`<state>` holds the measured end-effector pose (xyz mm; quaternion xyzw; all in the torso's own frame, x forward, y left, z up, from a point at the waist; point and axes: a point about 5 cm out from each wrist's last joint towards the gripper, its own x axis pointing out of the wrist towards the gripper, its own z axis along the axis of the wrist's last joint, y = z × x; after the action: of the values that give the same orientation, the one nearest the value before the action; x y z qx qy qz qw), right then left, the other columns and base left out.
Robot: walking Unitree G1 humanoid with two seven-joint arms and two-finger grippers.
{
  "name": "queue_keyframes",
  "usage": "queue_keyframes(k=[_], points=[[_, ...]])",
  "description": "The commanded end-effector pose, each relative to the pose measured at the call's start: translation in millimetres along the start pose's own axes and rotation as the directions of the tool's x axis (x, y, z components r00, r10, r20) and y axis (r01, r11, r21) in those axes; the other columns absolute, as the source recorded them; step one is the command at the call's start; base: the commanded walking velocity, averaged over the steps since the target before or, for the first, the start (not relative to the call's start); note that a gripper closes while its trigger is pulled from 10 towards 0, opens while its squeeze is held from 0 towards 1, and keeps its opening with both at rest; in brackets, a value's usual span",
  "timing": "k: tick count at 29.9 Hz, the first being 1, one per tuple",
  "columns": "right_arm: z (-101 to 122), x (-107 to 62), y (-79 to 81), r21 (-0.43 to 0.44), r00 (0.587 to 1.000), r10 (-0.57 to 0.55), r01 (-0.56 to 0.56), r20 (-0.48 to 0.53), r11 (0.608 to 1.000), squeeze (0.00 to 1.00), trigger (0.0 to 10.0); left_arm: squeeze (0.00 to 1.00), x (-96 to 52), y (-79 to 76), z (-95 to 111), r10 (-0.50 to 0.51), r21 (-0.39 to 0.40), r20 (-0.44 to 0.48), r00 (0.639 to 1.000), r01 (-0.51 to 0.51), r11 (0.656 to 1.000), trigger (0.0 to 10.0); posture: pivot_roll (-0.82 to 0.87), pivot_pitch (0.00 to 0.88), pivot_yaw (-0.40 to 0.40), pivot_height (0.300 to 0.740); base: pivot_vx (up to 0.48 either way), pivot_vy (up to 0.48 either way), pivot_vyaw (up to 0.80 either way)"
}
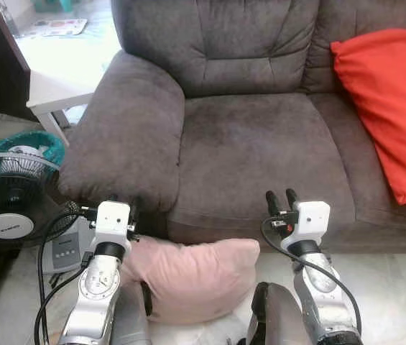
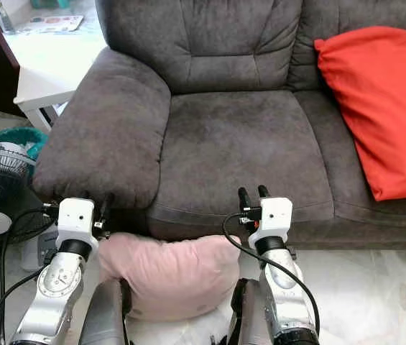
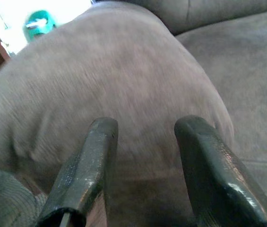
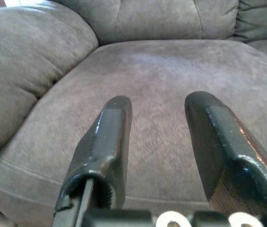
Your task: Move the pillow to the sofa from floor
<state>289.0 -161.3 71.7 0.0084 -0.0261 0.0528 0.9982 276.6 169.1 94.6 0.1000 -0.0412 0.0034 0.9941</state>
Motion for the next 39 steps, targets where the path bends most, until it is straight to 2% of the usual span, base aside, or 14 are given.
queue_keyframes(k=[1,9,11,12,14,16,17,21,24,26,29,34,36,39], points=[[3.4,-0.3,0.0,-0.003,1.000,0.001,-0.001,0.015,1.000,0.00,10.0,0.00,-3.5,1.4,-11.1,0.001,-0.017,-0.048,0.999,-0.002,1.000,10.0,0.14,0.092,-0.019,0.486,0.000,0.000,0.00],[4.4,-0.7,-1.8,-0.006,1.000,-0.002,0.002,0.021,1.000,0.00,10.0,0.00,-11.7,6.0,-35.2,0.034,-0.066,-0.183,0.982,-0.047,0.997,10.0,0.14,0.089,-0.019,0.486,0.000,0.000,0.00],[5.1,-0.1,-2.6,-0.007,1.000,0.004,-0.003,0.023,1.000,0.00,10.0,0.00,-14.1,15.9,-55.8,0.091,-0.118,-0.303,0.949,-0.132,0.984,10.0,0.13,0.088,-0.023,0.486,0.000,0.000,0.00],[5.1,-0.1,-2.6,-0.007,1.000,0.004,-0.003,0.023,1.000,0.00,10.0,0.00,-14.1,15.9,-55.8,0.091,-0.118,-0.303,0.949,-0.132,0.984,10.0,0.13,0.088,-0.023,0.486,0.000,0.000,0.00],[5.5,0.4,-4.2,-0.009,1.000,0.007,-0.006,0.023,1.000,0.00,10.0,0.00,-11.9,20.9,-67.1,0.072,-0.155,-0.361,0.930,-0.135,0.979,10.0,0.13,0.088,-0.029,0.486,0.000,0.000,0.00],[6.1,0.8,-6.0,-0.010,1.000,0.006,-0.006,0.024,1.000,0.00,10.0,0.00,-9.1,23.8,-70.8,0.053,-0.142,-0.375,0.925,-0.115,0.983,10.0,0.13,0.088,-0.031,0.486,0.000,0.000,0.00],[6.3,1.0,-7.0,-0.013,1.000,0.007,-0.006,0.024,1.000,0.00,10.0,1.00,-8.2,25.6,-73.0,0.050,-0.125,-0.389,0.920,-0.106,0.986,10.0,0.12,0.091,-0.033,0.486,0.000,0.000,0.00],[7.9,1.1,-10.9,-0.022,1.000,0.007,-0.007,0.025,1.000,0.00,10.0,1.00,-6.4,33.3,-87.5,0.027,-0.102,-0.481,0.876,-0.087,0.991,10.0,0.12,0.098,-0.046,0.486,0.000,0.000,0.00],[9.3,0.4,-11.9,-0.031,1.000,0.021,-0.021,0.023,0.999,0.00,10.0,1.00,-2.6,38.8,-92.4,0.023,-0.098,-0.512,0.859,-0.085,0.992,10.0,0.10,0.110,-0.064,0.486,0.000,0.000,0.00],[11.4,0.2,-14.5,-0.039,0.999,0.028,-0.027,0.025,0.999,0.00,10.0,1.00,2.4,42.1,-92.5,0.018,-0.104,-0.518,0.855,-0.084,0.991,10.0,0.10,0.116,-0.073,0.486,0.000,0.000,0.00],[14.1,0.5,-17.9,-0.046,0.999,0.030,-0.029,0.029,0.999,0.00,10.0,1.00,5.2,39.1,-92.3,-0.019,-0.144,-0.519,0.855,-0.065,0.987,10.0,0.09,0.123,-0.085,0.486,0.000,0.000,0.00],[24.2,3.2,-25.7,-0.069,0.998,0.031,-0.028,0.053,0.997,0.00,10.0,1.00,9.2,36.0,-91.2,-0.036,-0.209,-0.492,0.870,-0.078,0.975,10.0,0.06,0.139,-0.117,0.486,0.000,0.000,0.00],[27.2,3.7,-28.0,-0.069,0.998,0.030,-0.025,0.060,0.997,0.00,10.0,1.00,9.3,35.0,-91.4,-0.038,-0.209,-0.490,0.871,-0.075,0.975,10.0,0.06,0.141,-0.124,0.486,0.000,0.000,0.00],[34.8,4.1,-33.2,-0.092,0.997,0.050,-0.045,0.061,0.995,0.00,10.0,1.00,9.2,40.5,-93.5,0.030,-0.175,-0.501,0.865,-0.135,0.975,10.0,0.04,0.155,-0.166,0.486,0.000,0.000,0.00]])
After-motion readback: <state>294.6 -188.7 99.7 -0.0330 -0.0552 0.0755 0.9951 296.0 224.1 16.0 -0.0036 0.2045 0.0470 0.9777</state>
